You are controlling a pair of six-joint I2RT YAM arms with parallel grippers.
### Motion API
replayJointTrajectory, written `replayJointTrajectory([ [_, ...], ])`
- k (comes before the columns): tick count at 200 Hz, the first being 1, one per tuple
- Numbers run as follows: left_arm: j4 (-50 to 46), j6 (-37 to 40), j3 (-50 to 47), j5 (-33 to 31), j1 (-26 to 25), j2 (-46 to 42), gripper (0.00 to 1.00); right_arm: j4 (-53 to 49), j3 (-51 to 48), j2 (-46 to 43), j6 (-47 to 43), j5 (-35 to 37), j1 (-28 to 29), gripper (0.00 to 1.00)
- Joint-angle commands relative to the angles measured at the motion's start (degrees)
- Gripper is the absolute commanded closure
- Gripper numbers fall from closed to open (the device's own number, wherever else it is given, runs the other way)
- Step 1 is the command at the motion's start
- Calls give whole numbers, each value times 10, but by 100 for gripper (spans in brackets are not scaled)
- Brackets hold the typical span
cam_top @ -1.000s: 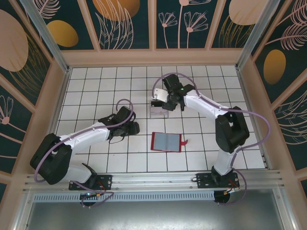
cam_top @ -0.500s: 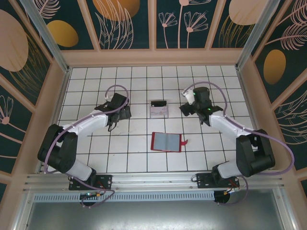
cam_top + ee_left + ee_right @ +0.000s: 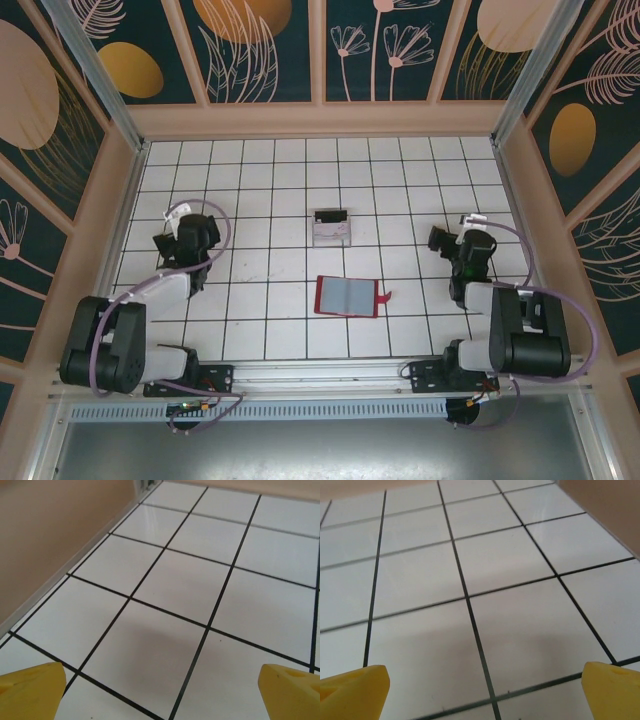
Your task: Take the credit cards out of the card holder
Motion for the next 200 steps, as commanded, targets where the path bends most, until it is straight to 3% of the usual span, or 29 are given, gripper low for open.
replayJointTrajectory([
  [1,275,82,-68,53,17,0,1,172,-6,24,51,2,-3,1],
  [19,386,96,-103,64,37,37,1,202,-2,59,39,-14,6,1],
  [44,417,77,-108,129,77,65,1,261,-18,98,4,-9,34,1],
  [70,488,102,-119,195,80,119,1,292,-29,104,6,8,39,1],
  [200,477,107,-116,203,80,116,1,286,-27,106,4,-1,37,1],
])
